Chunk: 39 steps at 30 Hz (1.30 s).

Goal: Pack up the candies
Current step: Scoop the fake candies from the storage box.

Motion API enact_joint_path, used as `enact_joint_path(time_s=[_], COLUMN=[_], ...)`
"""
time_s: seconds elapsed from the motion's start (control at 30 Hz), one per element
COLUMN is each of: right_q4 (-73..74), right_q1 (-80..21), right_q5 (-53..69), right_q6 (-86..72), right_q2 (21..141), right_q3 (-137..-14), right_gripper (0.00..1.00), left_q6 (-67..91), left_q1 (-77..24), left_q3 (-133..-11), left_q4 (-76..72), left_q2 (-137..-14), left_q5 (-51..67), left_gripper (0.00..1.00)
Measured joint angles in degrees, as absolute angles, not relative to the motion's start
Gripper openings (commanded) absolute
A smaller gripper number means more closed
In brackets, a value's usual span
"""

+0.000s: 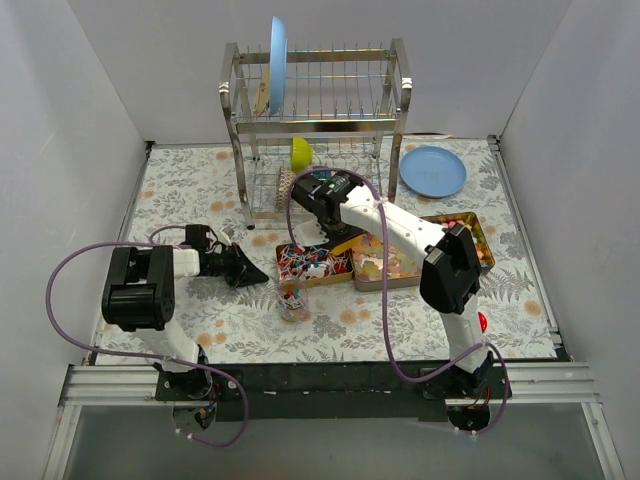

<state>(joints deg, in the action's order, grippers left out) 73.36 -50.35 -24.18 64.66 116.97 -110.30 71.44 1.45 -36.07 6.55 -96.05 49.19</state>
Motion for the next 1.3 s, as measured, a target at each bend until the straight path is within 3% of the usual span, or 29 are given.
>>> enact_joint_path(time_s=[0.7,0.97,1.1,1.2,1.3], right_q4=[73.65,74.32,70.0,66.7,63.37], right_q1=[-57.69,-56.95,-54.46,-52.36,-50.72], right_q5=[-26.22,-19.57,-12.86,-6.5,-1.96], right_q6=[59.94,53.93,51.0,50.06,49.91], right_q2=[133.71,135.76,130.98,127.76,125.32], right_q3=[-121.3,-121.27,-114.59,-110.43,-107.46], right_gripper=[0.01,0.01,0.01,0.01,0.01], left_q6=[75.5,76.31,75.85,74.06,70.85], left_q1=[-4.32,-4.29,-4.34,-4.36,-4.36], left_q3=[-37.28,-37.3,-37.8,-39.09,-40.49], left_q4=[1.89,1.13,1.83,4.12,7.09], left_q2=[-100.27,-100.73,-100.68,-100.2,-98.76], left_q5=[50.26,50.63,50.94,51.35,51.51], left_gripper=[0.0,0.0,0.0,0.08,0.27])
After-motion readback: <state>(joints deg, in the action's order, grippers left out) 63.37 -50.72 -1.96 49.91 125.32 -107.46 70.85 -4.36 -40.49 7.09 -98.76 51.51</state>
